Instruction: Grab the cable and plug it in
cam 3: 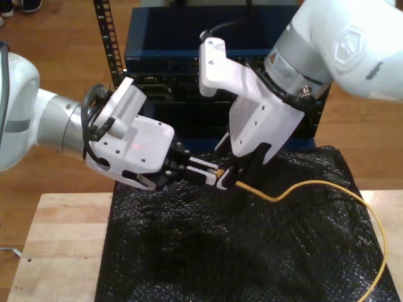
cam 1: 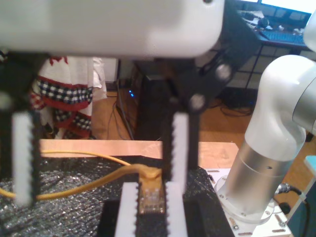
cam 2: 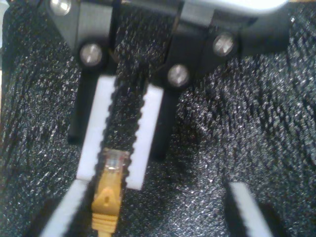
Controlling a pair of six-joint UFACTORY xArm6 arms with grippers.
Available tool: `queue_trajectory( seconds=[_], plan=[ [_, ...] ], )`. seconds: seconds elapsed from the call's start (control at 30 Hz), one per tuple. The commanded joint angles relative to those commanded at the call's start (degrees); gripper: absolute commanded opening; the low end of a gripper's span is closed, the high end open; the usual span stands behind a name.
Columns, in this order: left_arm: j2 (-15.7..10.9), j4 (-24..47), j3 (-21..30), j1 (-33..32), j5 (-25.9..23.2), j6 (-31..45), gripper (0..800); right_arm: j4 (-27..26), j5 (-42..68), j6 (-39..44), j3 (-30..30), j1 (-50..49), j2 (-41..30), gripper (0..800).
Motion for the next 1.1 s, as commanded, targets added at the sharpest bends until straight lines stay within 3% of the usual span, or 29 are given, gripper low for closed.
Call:
queue_trajectory(
  seconds=[0.27,0.43,0.63,0.83,0.97,1.1],
  plan=[
    [4.66,-0.09,-0.88,3.87,4.22,-4.4,1,0.09,-0.09,-2.9,-2.99,-0.26,-0.44,800],
    [7.03,-2.46,-2.29,6.77,5.36,-7.38,1,-0.18,-0.09,-3.34,-2.29,-0.26,-6.24,800],
    [10.46,-6.51,-3.96,9.23,10.37,-10.37,1,0.09,-1.23,-7.65,0.09,-0.18,-10.46,800],
    [11.96,-7.82,-4.04,9.41,13.1,-11.25,1,0.09,-7.74,-11.87,5.63,0.62,-15.38,794],
    [14.24,-9.85,-4.4,9.93,17.05,-12.48,2,0.18,-13.63,-15.74,9.32,4.04,-18.2,792],
    [14.51,-10.02,-4.4,10.46,18.81,-14.24,3,0.09,-18.46,-17.93,11.69,8.88,-19.43,779]
  ],
)
